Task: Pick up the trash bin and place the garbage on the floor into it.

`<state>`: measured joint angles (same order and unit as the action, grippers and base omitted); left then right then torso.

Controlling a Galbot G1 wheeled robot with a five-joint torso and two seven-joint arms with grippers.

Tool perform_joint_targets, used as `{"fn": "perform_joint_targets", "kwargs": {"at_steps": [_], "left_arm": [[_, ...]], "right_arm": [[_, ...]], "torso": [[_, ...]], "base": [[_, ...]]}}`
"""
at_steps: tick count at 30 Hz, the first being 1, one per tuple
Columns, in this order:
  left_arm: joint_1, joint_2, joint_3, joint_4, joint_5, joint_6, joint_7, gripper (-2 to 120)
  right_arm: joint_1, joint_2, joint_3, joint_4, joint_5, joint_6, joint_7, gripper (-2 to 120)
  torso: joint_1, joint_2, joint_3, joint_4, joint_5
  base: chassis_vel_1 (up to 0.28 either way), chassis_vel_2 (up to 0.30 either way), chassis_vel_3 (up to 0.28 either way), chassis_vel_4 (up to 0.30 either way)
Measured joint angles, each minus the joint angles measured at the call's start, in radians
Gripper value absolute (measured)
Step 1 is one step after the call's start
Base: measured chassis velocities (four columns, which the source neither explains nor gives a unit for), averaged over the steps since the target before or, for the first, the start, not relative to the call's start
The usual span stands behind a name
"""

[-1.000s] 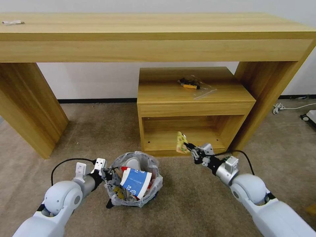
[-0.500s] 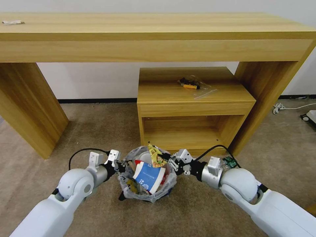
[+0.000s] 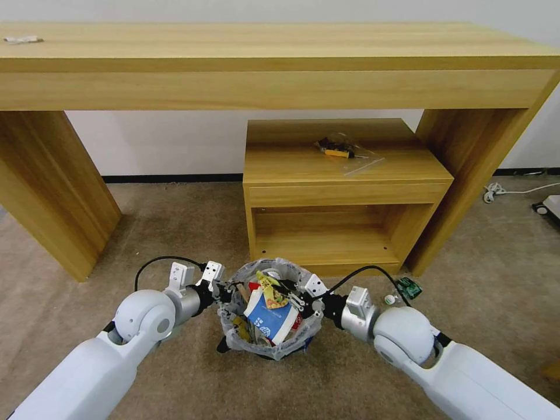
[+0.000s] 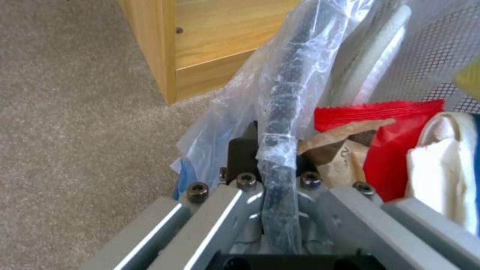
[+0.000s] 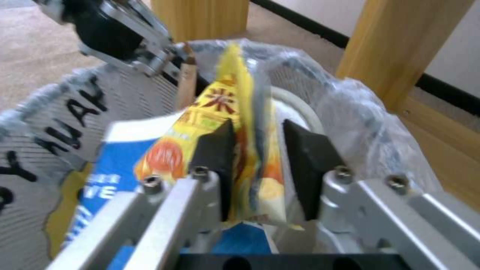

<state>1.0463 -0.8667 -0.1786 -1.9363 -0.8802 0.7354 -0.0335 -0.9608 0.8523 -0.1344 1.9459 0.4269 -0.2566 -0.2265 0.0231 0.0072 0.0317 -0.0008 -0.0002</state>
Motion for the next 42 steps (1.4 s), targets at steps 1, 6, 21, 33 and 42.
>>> {"fn": "perform_joint_targets", "kwargs": {"at_steps": [1, 6, 21, 33, 42], "left_arm": [[0.0, 0.0, 0.0, 0.0, 0.0, 0.0, 0.0, 0], [0.023, 0.0, -0.029, -0.005, 0.001, 0.0, 0.0, 0], [0.128, -0.013, -0.133, -0.022, 0.042, 0.0, 0.005, 0], [0.171, -0.079, -0.192, 0.017, 0.206, 0.0, 0.059, 0], [0.174, -0.116, -0.208, 0.039, 0.237, 0.0, 0.067, 0]], "right_arm": [[0.0, 0.0, 0.0, 0.0, 0.0, 0.0, 0.0, 30], [-0.005, 0.007, 0.03, -0.008, 0.015, 0.009, 0.02, 52], [-0.055, 0.023, 0.149, 0.041, 0.057, 0.027, 0.11, 100], [-0.34, 0.123, 0.467, -0.06, -0.042, 0.104, 0.187, 100], [-0.464, 0.177, 0.657, -0.13, -0.101, 0.161, 0.129, 100]], "torso": [[0.0, 0.0, 0.0, 0.0, 0.0], [0.0, 0.0, 0.0, 0.0, 0.0], [0.0, 0.0, 0.0, 0.0003, 0.0], [0.0, 0.0, 0.0, -0.0001, 0.0003], [0.0, 0.0, 0.0, -0.0002, 0.0002]], "base": [[0.0, 0.0, 0.0, 0.0], [0.0, 0.0, 0.0, 0.0], [0.0, 0.0, 0.0, 0.0], [0.0, 0.0, 0.0, 0.0], [0.0, 0.0, 0.0, 0.0]]}}
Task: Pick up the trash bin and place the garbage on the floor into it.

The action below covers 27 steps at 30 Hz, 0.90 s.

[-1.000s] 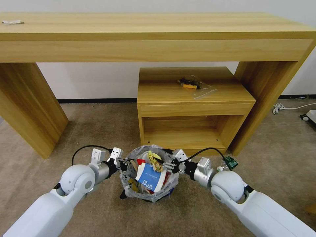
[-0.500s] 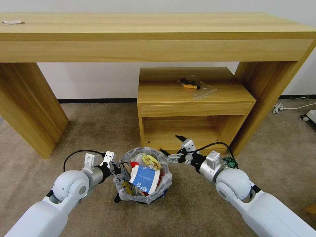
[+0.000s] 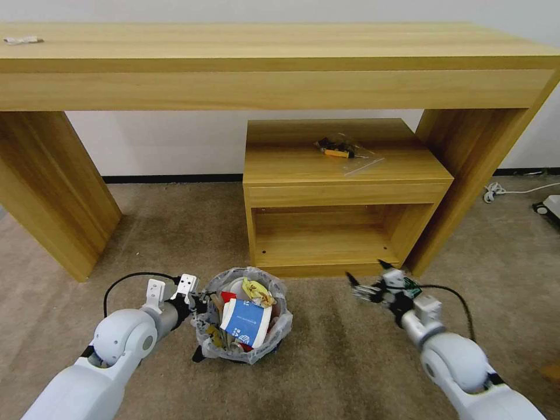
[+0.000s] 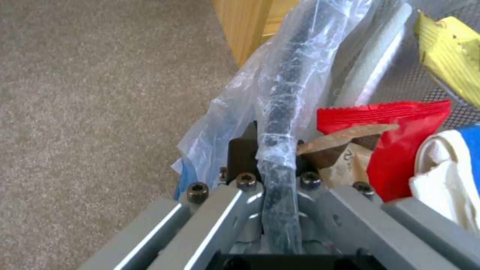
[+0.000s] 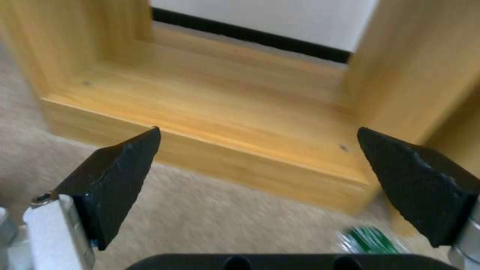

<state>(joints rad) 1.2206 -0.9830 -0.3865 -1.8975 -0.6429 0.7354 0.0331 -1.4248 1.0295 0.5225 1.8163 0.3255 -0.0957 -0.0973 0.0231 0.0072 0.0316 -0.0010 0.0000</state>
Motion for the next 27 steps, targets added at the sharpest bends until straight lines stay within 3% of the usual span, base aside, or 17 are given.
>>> {"fn": "perform_joint_targets", "kwargs": {"at_steps": [3, 14, 20, 27], "left_arm": [[0.009, -0.007, -0.01, 0.001, 0.045, 0.0, 0.016, 0], [0.035, -0.016, -0.017, -0.025, 0.049, 0.0, 0.014, 0], [0.04, -0.018, -0.017, -0.029, 0.049, 0.0, 0.013, 0], [0.046, -0.015, -0.013, -0.034, 0.047, 0.0, 0.012, 0]], "right_arm": [[-0.04, 0.003, 0.065, -0.01, 0.006, 0.021, -0.03, 100], [-0.063, 0.005, 0.103, -0.023, 0.025, 0.045, -0.051, 100], [-0.056, 0.015, 0.096, -0.052, 0.037, 0.058, -0.051, 100], [0.06, 0.079, 0.013, -0.226, 0.105, 0.036, -0.002, 100]], "torso": [[0.0, 0.0, 0.0, 0.0004, -0.0001], [0.0, 0.0, 0.0, 0.0002, 0.0001], [0.0, 0.0, 0.0, 0.0, 0.0001], [0.0, 0.0, 0.0, -0.0001, 0.0]], "base": [[0.0, 0.0, 0.0, 0.0], [-0.1, -0.101, 0.108, 0.099], [-0.227, -0.237, 0.229, 0.22], [-0.201, -0.196, 0.198, 0.21]]}}
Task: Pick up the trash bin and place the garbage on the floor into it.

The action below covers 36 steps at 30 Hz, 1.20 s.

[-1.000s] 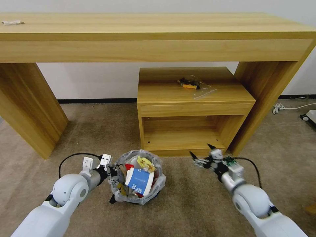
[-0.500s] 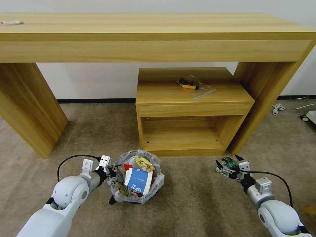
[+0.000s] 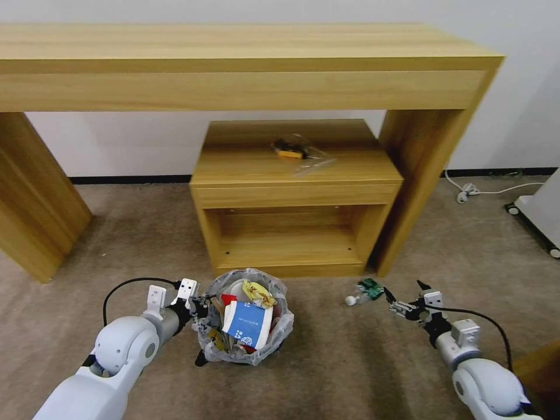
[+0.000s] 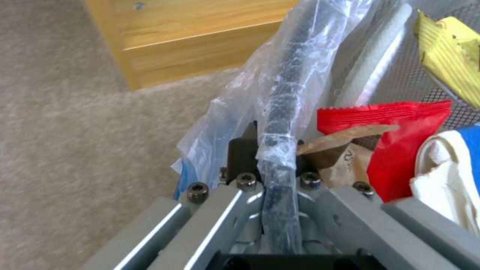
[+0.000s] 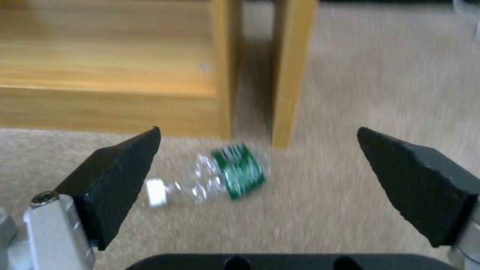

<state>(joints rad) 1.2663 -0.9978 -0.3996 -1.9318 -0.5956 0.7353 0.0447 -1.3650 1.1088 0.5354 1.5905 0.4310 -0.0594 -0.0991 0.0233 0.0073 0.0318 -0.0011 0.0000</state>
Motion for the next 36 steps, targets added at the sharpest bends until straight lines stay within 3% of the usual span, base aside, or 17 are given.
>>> {"fn": "perform_joint_targets", "kwargs": {"at_steps": [8, 22, 36], "left_arm": [[-0.016, 0.012, 0.023, 0.005, -0.007, 0.0, 0.003, 0], [-0.016, 0.022, 0.036, 0.001, -0.01, 0.0, 0.003, 0], [-0.023, 0.028, 0.045, -0.004, -0.036, 0.001, -0.01, 0]], "right_arm": [[0.135, 0.083, -0.026, -0.193, 0.106, -0.06, 0.072, 100], [0.394, 0.119, -0.103, -0.529, 0.166, -0.061, 0.025, 100], [0.519, 0.169, -0.176, -0.697, 0.275, -0.092, 0.038, 100]], "torso": [[0.0, 0.0, 0.0, 0.0005, -0.0004], [0.0, 0.0, 0.0, 0.0003, -0.0003], [0.0, 0.0, 0.0, 0.0004, -0.0005]], "base": [[0.017, 0.01, -0.021, -0.009], [0.0, 0.0, 0.0, 0.0], [0.0, 0.0, 0.0, 0.0]]}}
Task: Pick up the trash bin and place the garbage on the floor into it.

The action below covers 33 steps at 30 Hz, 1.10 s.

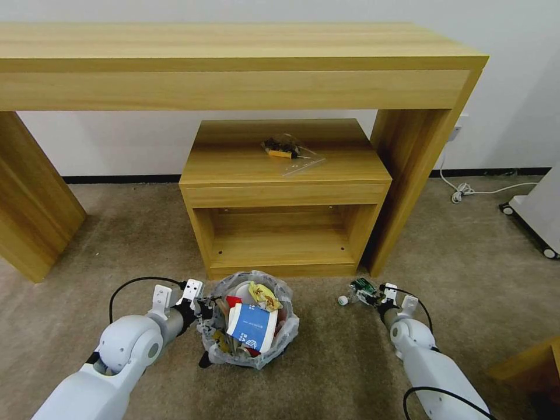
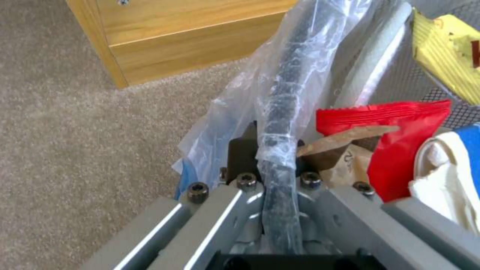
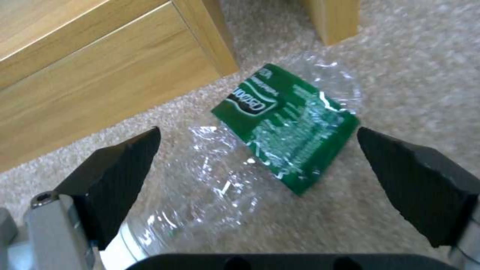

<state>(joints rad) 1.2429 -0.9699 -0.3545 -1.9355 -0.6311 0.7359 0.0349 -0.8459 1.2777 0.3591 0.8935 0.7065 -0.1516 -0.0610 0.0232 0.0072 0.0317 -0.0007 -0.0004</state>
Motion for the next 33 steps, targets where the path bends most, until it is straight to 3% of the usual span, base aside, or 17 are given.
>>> {"fn": "perform_joint_targets", "kwargs": {"at_steps": [12, 26, 29, 33], "left_arm": [[-0.013, 0.0, 0.002, 0.01, -0.012, 0.0, -0.002, 0], [-0.014, 0.006, 0.0, 0.011, -0.019, 0.0, -0.002, 0], [-0.015, 0.006, -0.001, 0.011, -0.019, 0.0, -0.002, 0], [-0.022, 0.005, 0.0, 0.012, -0.02, 0.0, -0.002, 0]], "right_arm": [[0.037, 0.012, -0.01, -0.036, 0.074, -0.023, 0.081, 100], [0.119, 0.018, -0.054, -0.183, 0.073, 0.024, -0.015, 99], [0.127, 0.018, -0.062, -0.195, 0.075, 0.026, -0.025, 95], [0.153, 0.025, -0.084, -0.236, 0.083, 0.049, -0.046, 75]], "torso": [[0.0, 0.0, 0.0, -0.0002, 0.0002], [0.0, 0.0, 0.0, -0.0002, 0.0001], [0.0, 0.0, 0.0, -0.0001, 0.0002], [0.0, 0.0, 0.0, -0.0001, 0.0002]], "base": [[0.0, 0.0, 0.0, 0.0], [0.0, 0.0, 0.0, 0.0], [0.0, 0.0, 0.0, 0.0], [0.0, 0.0, 0.0, 0.0]]}}
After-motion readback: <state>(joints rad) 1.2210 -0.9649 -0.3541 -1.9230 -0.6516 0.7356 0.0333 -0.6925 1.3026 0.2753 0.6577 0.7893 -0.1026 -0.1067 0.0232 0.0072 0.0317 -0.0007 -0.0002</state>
